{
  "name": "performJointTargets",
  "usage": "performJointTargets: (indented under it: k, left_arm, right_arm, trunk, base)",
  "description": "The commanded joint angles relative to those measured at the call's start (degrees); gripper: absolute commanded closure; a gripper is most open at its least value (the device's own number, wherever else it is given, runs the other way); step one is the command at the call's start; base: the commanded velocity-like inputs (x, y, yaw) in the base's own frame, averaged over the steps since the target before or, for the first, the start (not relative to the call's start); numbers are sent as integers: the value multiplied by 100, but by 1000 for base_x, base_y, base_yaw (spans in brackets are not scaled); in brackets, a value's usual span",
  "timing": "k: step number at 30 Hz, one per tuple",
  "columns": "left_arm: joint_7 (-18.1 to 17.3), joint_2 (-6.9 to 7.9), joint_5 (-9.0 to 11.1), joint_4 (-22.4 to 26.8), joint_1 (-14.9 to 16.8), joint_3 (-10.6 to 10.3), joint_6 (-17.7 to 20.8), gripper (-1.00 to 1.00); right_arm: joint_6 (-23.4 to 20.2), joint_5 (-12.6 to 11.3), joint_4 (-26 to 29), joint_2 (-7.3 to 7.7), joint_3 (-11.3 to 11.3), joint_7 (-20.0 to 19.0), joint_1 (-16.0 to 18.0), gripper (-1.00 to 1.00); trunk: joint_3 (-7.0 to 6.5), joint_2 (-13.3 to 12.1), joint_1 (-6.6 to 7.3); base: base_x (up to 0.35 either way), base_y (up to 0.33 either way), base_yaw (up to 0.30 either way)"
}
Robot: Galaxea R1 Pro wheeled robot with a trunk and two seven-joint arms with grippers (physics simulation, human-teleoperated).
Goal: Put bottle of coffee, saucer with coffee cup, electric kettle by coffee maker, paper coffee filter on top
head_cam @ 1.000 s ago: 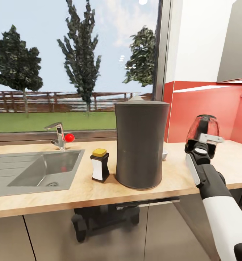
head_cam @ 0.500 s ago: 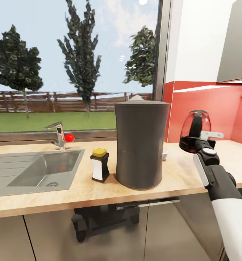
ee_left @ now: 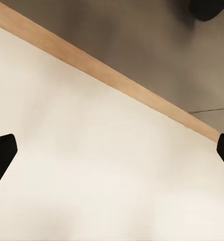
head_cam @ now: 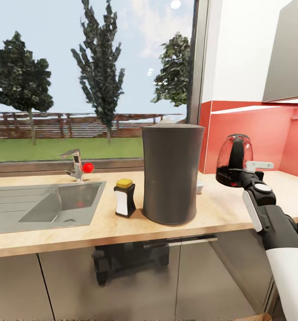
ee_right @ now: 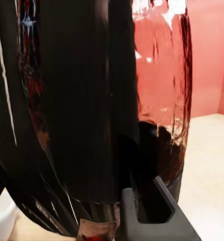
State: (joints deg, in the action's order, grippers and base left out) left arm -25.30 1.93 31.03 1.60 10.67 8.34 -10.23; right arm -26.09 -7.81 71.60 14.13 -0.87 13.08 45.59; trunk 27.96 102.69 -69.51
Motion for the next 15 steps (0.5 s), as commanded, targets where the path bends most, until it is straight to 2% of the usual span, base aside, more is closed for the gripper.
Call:
performJointTargets:
  k: [1,15]
  left_arm:
    - [-27,1,-26,-10,5,45,-14,-100]
    - [-26,-3,-26,-7,5,45,-14,-100]
  right_arm:
    - [-19,-45,20,6,8,43,1,100]
    - [-24,-45,38,11,8,37,-15,100]
  trunk:
    - [7,4,2]
    - [33,4,2]
  base:
    - [-187,0,0]
    - [-275,-30,0]
